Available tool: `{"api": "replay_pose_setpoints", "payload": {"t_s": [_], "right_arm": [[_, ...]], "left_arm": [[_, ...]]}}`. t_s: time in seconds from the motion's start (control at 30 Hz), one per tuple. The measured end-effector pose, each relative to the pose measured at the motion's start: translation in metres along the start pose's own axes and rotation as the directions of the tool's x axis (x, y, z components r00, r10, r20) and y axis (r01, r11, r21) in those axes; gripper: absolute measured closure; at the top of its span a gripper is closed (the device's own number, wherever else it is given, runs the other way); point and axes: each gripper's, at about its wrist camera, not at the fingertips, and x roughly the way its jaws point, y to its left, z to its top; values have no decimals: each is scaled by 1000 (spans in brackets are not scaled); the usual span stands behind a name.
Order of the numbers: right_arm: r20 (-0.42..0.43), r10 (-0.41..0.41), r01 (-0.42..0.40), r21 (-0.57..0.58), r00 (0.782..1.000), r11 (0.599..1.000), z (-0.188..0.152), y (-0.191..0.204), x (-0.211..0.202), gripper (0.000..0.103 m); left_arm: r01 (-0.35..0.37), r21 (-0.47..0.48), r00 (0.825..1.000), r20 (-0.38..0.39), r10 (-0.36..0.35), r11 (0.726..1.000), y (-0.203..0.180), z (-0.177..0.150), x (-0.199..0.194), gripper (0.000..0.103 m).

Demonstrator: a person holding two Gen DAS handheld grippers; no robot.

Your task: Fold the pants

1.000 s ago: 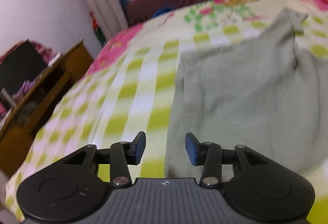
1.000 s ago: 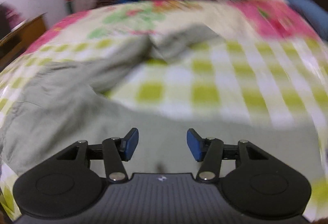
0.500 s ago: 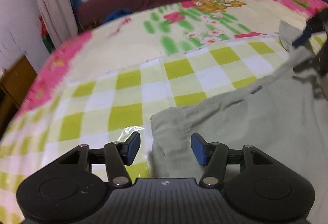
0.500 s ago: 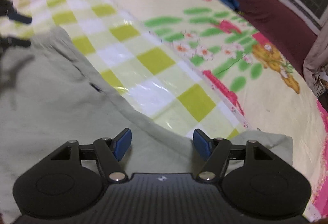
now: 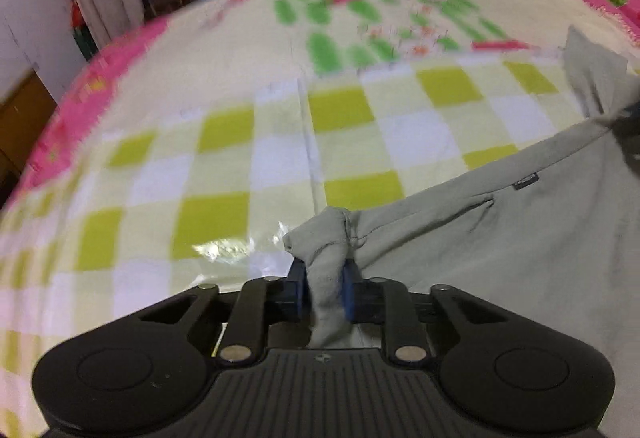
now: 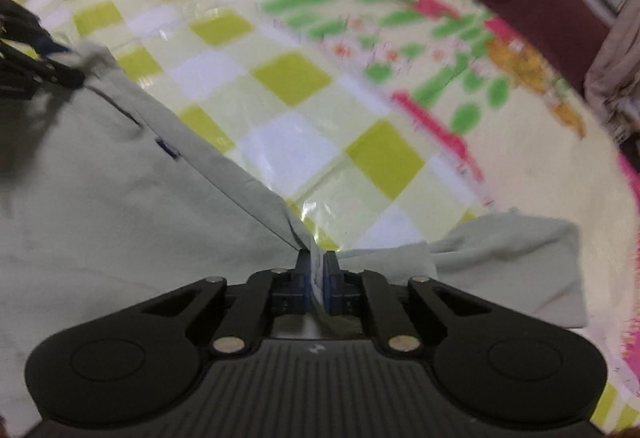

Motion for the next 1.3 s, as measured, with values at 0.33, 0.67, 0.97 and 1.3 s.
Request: {"api": "replay_pose_setpoints", "payload": {"t_s": [0.33,0.67,0.97,1.3], "right_arm": [[307,-32,23,32,951,999,-100,76,-214,97],[75,21,-16,-74,997,997,-192,217,-175,93],[248,75,5,-308,966,951,-137,272,-188,62],[284,118,53,-529,951,847,-74,350,-107,64]], "left_arm": [[77,-146,947,320,-26,986,25,-130,-202,72],[106,-402,989,137,-55,910,26,-279,-194,74],[-34,-13,979,201,36,999,-22,-266,-204,54],[-16,57,979,204,4,998,-23,-273,-192,53]]}}
